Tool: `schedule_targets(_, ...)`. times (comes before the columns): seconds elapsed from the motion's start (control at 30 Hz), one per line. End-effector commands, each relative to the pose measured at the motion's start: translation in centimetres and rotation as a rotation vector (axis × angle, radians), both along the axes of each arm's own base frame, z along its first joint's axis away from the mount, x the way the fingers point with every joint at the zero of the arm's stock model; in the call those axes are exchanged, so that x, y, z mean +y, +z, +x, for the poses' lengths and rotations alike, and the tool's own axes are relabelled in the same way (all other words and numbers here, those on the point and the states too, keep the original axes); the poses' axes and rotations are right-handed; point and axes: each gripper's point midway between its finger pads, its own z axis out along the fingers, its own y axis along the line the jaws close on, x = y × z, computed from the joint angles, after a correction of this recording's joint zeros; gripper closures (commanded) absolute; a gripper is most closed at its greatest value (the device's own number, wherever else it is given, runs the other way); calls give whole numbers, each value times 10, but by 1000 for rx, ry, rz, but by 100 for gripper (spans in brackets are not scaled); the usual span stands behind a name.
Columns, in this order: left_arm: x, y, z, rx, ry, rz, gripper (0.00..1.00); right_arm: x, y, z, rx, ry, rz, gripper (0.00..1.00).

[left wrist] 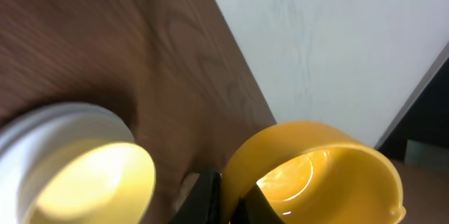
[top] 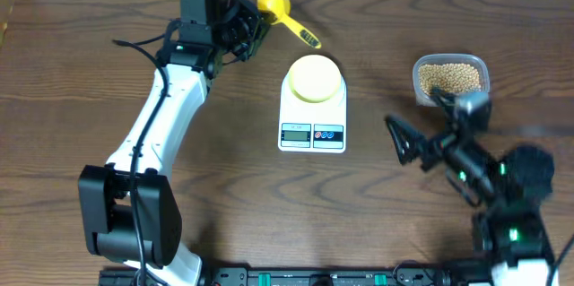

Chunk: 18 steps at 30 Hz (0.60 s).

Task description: Scoop item into bowl and weigh 50g on scale

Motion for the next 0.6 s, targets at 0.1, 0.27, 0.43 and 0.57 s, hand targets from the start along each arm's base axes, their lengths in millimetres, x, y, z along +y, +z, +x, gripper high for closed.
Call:
schedule_targets(0.1, -31, 5, -9, 23, -24, -36, 92, 40, 10, 53, 174, 182, 80, 1)
schedule_targets(0.27, -42, 5, -14, 75, -8, -87, 92, 67, 10, 87, 202, 299, 179, 1)
schedule_targets(0.43, -41, -4, -20, 157, 29, -114, 92, 70, -15, 103, 353, 286, 280, 1)
schedule_targets(0.57, -36, -22, -28, 250, 93, -84, 92, 72, -12, 110, 365, 282, 338, 9)
